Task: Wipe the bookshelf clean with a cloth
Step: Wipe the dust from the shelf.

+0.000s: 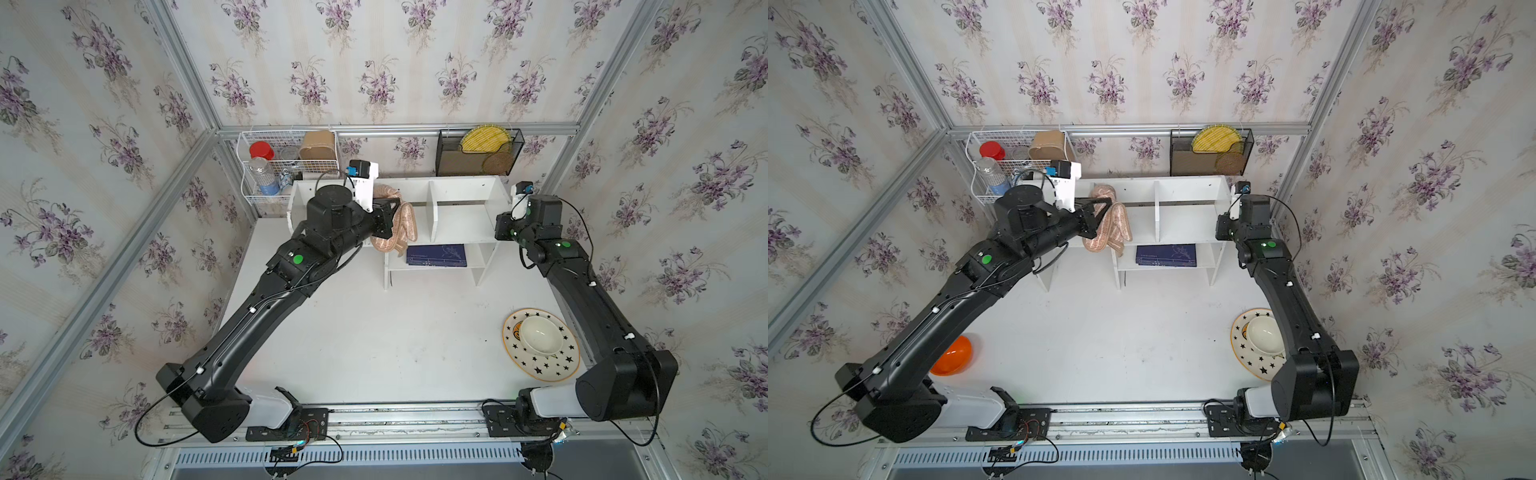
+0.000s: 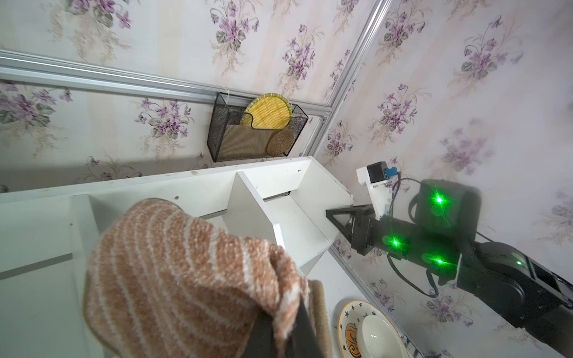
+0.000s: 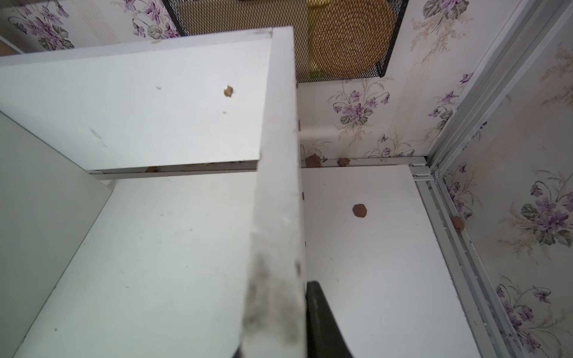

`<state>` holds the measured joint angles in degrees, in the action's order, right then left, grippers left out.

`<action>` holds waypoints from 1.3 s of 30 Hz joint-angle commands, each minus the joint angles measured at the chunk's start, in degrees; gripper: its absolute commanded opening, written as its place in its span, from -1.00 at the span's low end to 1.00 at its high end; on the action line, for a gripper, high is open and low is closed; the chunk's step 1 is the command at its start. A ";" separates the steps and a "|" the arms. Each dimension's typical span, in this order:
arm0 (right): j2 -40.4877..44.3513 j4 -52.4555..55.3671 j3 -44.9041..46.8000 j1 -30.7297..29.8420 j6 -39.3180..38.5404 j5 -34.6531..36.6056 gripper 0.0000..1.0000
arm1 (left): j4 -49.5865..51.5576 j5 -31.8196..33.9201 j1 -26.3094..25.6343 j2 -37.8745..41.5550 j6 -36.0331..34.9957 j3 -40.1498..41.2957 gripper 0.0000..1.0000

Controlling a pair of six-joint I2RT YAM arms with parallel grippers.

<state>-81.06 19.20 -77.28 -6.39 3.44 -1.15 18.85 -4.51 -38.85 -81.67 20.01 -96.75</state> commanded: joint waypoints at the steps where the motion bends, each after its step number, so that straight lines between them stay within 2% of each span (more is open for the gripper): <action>1: -0.30 3.97 0.02 -0.32 10.34 -9.72 -1.00 | -2.30 4.75 -0.05 -4.21 -1.06 -1.69 -1.00; 5: -0.26 4.10 0.15 -0.32 10.09 -9.40 -1.00 | -1.68 7.56 1.06 -9.56 -1.89 -4.61 -1.00; 7: -0.42 4.09 0.03 -0.37 10.08 -9.49 -1.00 | 1.26 11.36 1.12 -11.03 -2.12 -5.82 -1.00; 11: -0.86 3.91 0.25 -0.34 9.97 -9.44 -1.00 | 2.25 19.46 1.59 -8.76 -1.66 -2.08 -1.00; 24: -1.13 3.66 0.37 -0.36 10.05 -9.37 -1.00 | 5.87 24.51 4.14 -5.11 -2.47 2.12 -1.00; 33: -1.22 3.74 0.11 -0.36 10.36 -9.50 -1.00 | 6.18 24.35 6.16 -1.78 -0.71 5.42 -1.00; 35: -0.97 3.74 0.30 -0.37 10.36 -9.49 -1.00 | 2.94 20.67 6.16 -1.32 -0.80 6.53 -1.00; 37: -0.86 3.72 0.34 -0.32 10.44 -9.47 -1.00 | -1.33 13.52 5.97 -1.68 -0.79 7.92 -1.00; 39: -0.75 3.80 0.21 -0.37 10.60 -9.57 -1.00 | -2.69 9.29 5.10 -3.71 -1.04 7.14 -1.00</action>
<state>-81.69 18.35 -77.34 -6.39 3.38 -1.43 20.23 12.58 -33.15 -83.90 19.20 -89.32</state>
